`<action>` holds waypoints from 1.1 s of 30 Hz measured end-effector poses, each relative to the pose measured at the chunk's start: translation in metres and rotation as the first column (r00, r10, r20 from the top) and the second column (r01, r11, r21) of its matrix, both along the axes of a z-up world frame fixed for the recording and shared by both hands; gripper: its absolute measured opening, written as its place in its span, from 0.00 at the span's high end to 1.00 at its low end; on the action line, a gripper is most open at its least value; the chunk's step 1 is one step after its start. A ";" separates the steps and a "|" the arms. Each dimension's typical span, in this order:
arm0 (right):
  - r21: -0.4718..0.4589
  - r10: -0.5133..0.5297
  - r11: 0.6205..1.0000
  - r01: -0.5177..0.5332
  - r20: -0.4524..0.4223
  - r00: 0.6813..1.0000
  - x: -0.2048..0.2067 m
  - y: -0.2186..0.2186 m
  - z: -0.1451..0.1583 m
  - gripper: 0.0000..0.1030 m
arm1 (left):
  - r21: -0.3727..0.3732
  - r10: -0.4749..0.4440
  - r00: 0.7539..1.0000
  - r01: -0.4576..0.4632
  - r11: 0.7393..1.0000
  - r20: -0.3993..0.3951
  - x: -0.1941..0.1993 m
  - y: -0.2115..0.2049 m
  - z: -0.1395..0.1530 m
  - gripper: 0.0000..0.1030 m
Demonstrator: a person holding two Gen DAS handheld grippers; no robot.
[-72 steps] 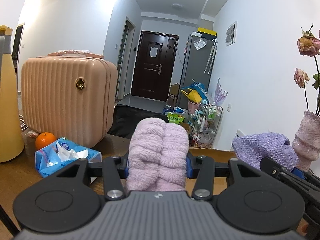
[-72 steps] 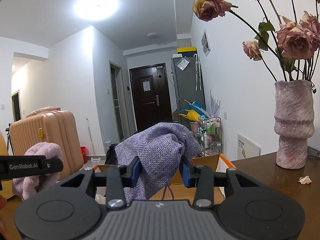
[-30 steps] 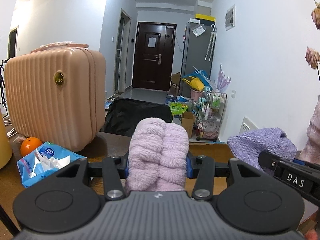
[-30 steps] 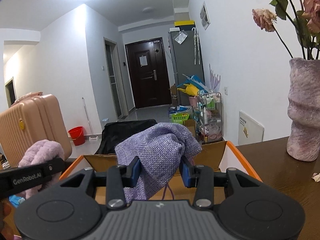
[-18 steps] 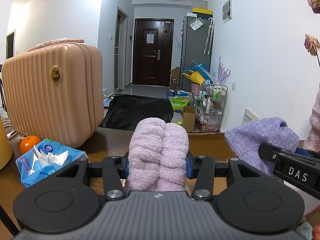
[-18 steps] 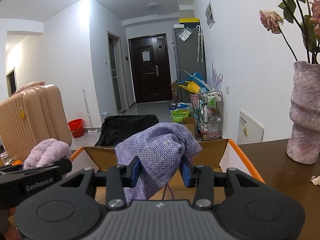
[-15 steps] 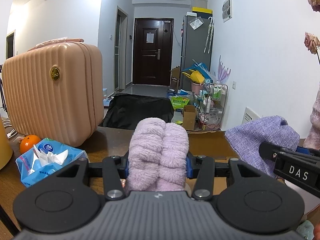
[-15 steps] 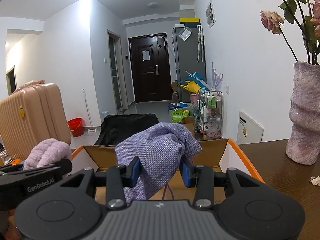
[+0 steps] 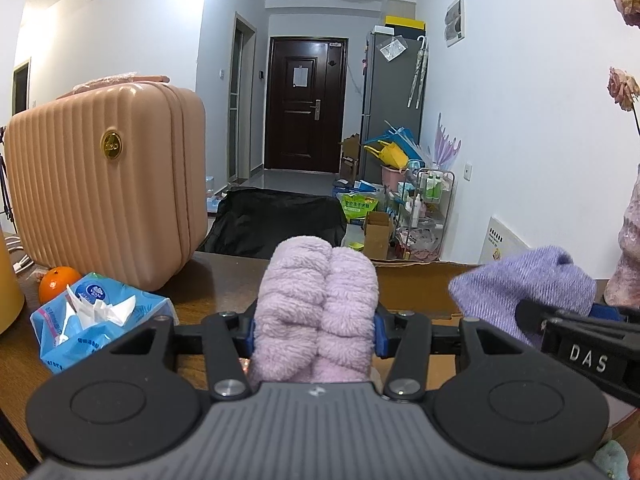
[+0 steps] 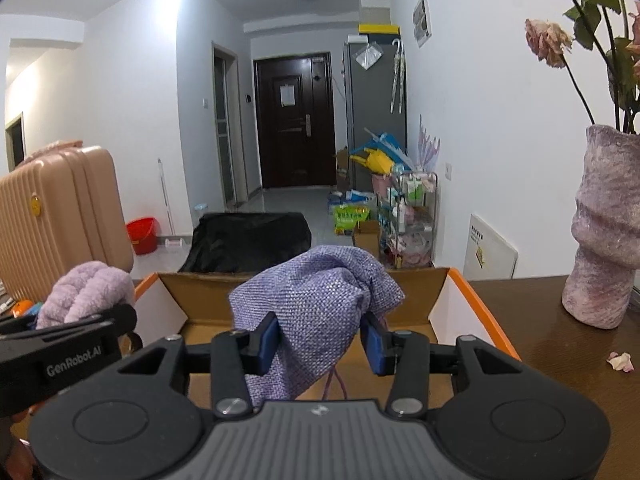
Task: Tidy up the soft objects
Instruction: 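Open the right tool to drop the pouch into the box while the left tool lowers the towel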
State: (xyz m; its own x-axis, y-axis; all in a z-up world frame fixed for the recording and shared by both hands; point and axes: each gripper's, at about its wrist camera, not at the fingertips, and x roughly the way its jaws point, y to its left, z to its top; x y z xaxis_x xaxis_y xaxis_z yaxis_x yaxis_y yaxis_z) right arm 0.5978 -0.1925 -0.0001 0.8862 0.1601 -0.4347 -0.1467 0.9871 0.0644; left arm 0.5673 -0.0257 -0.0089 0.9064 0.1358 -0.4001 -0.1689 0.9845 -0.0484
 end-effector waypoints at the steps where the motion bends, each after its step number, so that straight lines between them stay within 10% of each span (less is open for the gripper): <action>1: -0.001 -0.003 1.000 0.003 -0.011 1.000 0.001 0.000 0.000 0.55 | -0.003 0.003 1.000 -0.003 1.000 -0.001 0.000 0.001 0.000 0.48; 8: -0.007 -0.038 0.999 0.038 -0.071 0.997 0.006 -0.004 -0.003 0.40 | -0.029 0.037 0.999 -0.037 0.999 0.008 -0.004 0.006 0.002 0.25; 12: -0.022 -0.061 0.998 0.059 -0.093 0.994 0.008 -0.004 -0.004 0.08 | -0.025 0.060 0.998 -0.060 0.998 0.020 -0.006 0.005 0.003 0.00; 33: -0.036 -0.079 0.997 0.075 -0.106 0.991 0.009 -0.002 -0.007 0.00 | -0.023 0.104 0.994 -0.103 0.994 0.037 -0.008 0.008 0.003 0.00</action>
